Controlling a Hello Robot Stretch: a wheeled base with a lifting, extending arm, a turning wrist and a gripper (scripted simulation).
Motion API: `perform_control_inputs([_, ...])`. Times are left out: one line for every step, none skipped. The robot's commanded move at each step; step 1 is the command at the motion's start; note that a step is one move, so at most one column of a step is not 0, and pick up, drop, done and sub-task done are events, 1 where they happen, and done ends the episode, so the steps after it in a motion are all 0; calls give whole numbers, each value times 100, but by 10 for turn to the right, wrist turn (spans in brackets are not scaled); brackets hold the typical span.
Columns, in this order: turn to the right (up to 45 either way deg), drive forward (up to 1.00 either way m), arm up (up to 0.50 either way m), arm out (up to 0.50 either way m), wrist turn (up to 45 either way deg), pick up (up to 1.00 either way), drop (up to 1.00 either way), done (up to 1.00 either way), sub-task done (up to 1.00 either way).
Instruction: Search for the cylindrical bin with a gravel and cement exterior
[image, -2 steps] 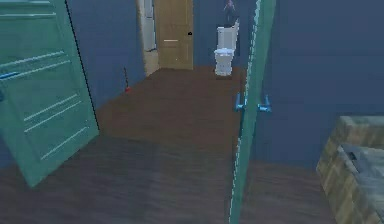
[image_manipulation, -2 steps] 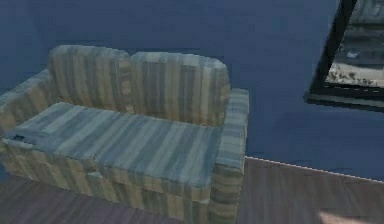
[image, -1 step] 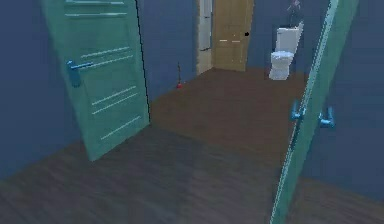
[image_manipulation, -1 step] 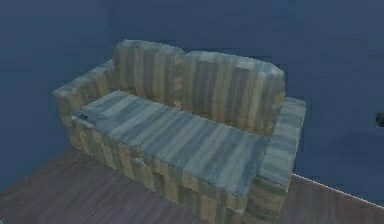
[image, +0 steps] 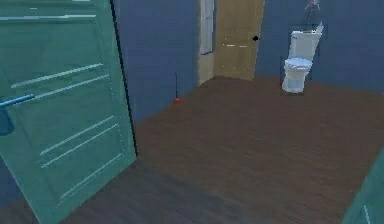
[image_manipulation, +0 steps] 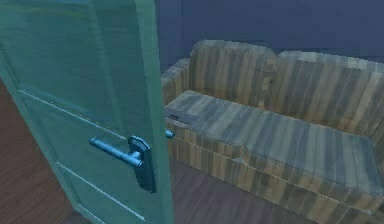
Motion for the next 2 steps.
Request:
perform_control_inputs([90, 0, 0, 0, 0, 0, 0, 0, 0])
perform_control_inputs([0, 100, 0, 0, 0, 0, 0, 0, 0])
